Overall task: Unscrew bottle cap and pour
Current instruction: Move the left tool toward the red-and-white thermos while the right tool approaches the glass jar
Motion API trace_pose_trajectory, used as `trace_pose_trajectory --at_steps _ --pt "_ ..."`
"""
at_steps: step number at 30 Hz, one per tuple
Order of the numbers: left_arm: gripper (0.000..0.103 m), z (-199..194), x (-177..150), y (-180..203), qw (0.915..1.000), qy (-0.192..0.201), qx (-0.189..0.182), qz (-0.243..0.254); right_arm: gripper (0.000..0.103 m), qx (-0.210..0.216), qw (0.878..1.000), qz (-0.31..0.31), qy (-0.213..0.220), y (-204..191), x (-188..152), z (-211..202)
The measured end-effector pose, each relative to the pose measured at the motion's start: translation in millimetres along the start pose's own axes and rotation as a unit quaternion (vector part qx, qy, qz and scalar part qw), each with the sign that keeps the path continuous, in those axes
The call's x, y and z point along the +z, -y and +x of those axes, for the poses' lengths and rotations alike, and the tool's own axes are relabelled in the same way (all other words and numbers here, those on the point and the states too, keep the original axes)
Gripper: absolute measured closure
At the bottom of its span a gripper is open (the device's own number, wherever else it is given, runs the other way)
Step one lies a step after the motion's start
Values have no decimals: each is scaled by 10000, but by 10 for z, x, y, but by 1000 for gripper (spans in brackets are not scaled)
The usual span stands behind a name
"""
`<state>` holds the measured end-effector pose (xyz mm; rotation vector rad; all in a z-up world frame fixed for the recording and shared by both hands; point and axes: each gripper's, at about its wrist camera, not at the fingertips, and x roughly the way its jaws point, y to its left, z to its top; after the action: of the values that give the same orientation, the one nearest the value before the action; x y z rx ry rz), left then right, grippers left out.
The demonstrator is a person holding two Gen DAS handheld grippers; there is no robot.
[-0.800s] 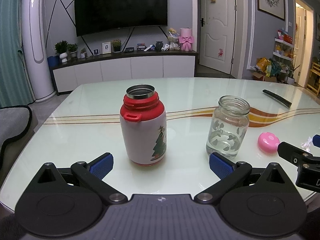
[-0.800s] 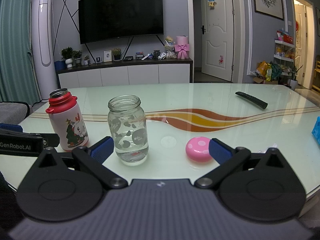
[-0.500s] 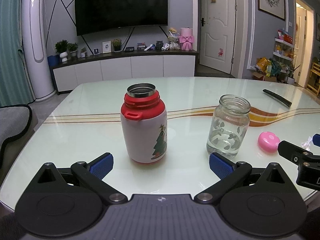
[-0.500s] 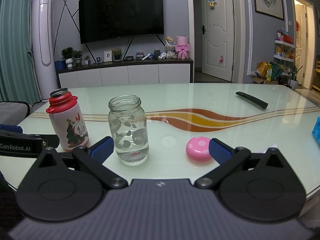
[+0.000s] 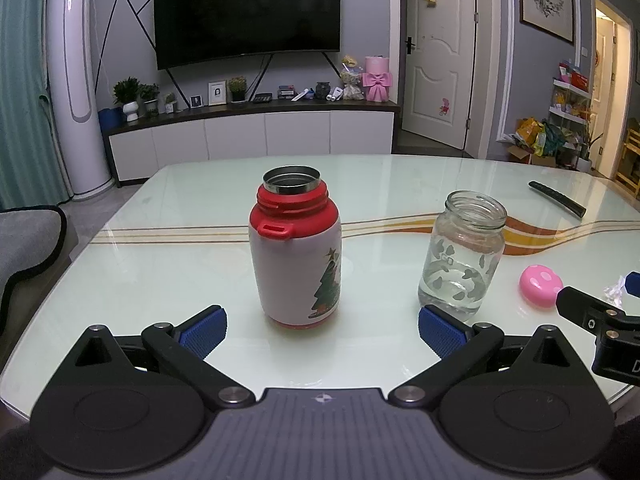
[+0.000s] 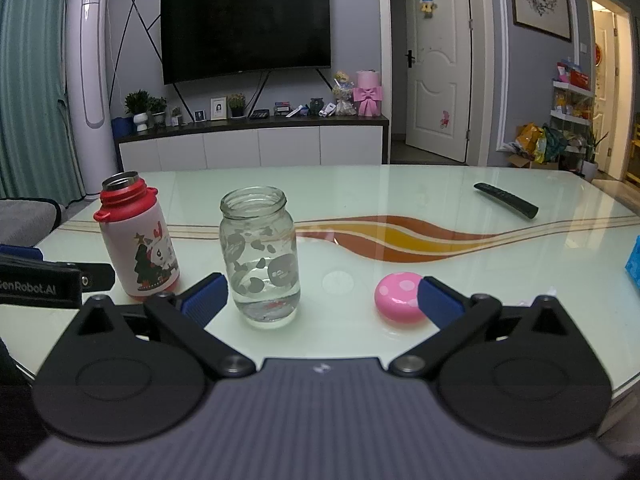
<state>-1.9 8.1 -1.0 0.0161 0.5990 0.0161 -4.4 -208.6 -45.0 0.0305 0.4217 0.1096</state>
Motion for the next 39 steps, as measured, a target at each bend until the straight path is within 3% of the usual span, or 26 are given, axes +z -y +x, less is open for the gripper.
trace_pose_trajectory --at_steps 39 --pt "0 -15 -30 -183 9999 -5 68 -158 0 127 9997 -189 -32 -107 57 47"
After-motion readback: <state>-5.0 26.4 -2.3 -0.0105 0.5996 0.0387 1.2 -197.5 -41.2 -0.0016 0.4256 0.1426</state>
